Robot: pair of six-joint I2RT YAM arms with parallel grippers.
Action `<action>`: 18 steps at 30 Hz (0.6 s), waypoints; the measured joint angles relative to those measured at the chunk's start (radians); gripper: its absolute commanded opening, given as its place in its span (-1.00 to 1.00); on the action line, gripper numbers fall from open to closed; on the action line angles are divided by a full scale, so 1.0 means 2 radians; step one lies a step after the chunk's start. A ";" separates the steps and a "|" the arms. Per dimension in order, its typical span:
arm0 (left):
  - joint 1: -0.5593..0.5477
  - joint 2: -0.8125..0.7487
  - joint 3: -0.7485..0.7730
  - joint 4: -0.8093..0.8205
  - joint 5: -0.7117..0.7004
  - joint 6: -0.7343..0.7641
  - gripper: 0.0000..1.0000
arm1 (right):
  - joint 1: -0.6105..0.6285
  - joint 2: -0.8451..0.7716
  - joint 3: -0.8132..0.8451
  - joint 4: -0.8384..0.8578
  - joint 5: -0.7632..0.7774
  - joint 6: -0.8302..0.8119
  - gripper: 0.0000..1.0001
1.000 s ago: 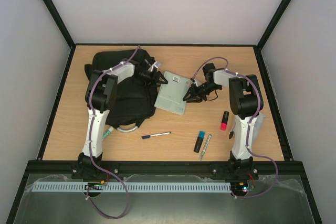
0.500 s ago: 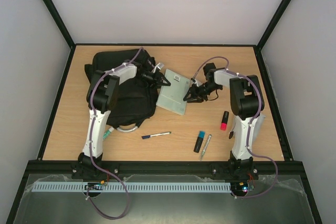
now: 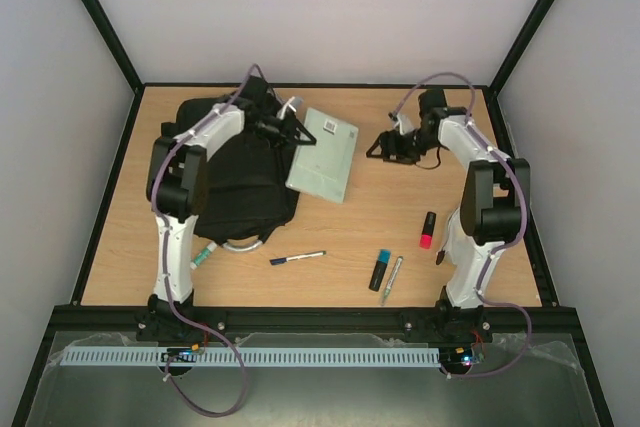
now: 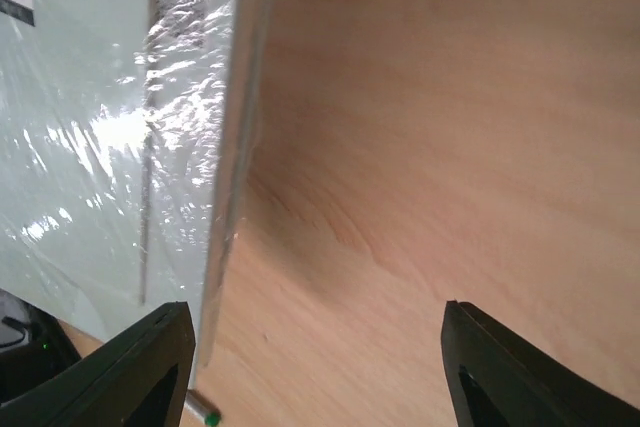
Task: Pack the student bag
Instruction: Pick up the book from the center of the board.
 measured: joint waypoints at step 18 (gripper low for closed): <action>0.102 -0.064 0.091 -0.003 0.126 0.069 -0.95 | 0.054 0.005 0.157 0.033 -0.152 0.062 0.64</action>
